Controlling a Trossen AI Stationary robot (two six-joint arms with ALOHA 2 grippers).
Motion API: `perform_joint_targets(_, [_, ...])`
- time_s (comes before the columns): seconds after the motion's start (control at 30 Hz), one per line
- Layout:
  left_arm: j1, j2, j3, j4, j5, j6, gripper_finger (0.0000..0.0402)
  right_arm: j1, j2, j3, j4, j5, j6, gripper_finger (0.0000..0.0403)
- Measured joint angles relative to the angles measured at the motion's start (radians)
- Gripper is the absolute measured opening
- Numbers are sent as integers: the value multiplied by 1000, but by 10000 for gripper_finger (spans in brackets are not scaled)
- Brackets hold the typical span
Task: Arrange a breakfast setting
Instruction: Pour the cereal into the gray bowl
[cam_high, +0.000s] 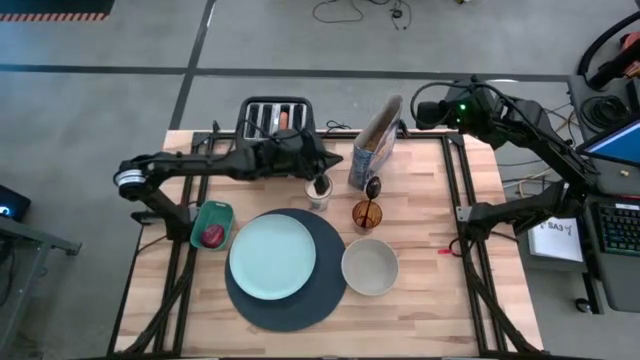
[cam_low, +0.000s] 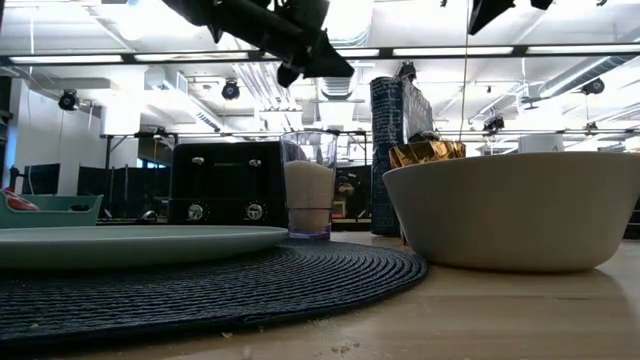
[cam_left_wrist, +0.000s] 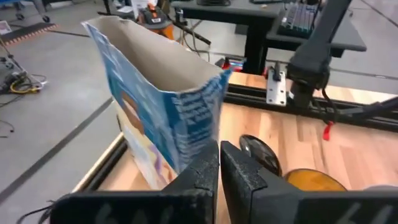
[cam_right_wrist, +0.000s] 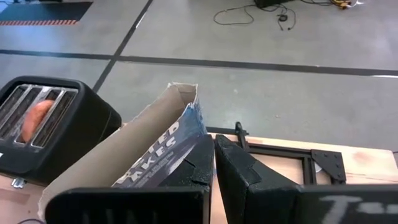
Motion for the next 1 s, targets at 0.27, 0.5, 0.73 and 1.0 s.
perform_joint_targets(0.27, [-15,74,-2,-11,-4,-154,22,0,1,0,-3,0,2,9])
perform_joint_targets(0.5, [-16,96,22,-33,-6,-168,122,0,1,0,-3,0,2,9])
perform_joint_targets(0.73, [-15,136,72,-54,-54,-170,250,0,1,0,-2,0,3,9])
perform_joint_targets(1.0, [-14,249,190,-99,-34,-170,318,0,1,0,-2,-1,3,9])
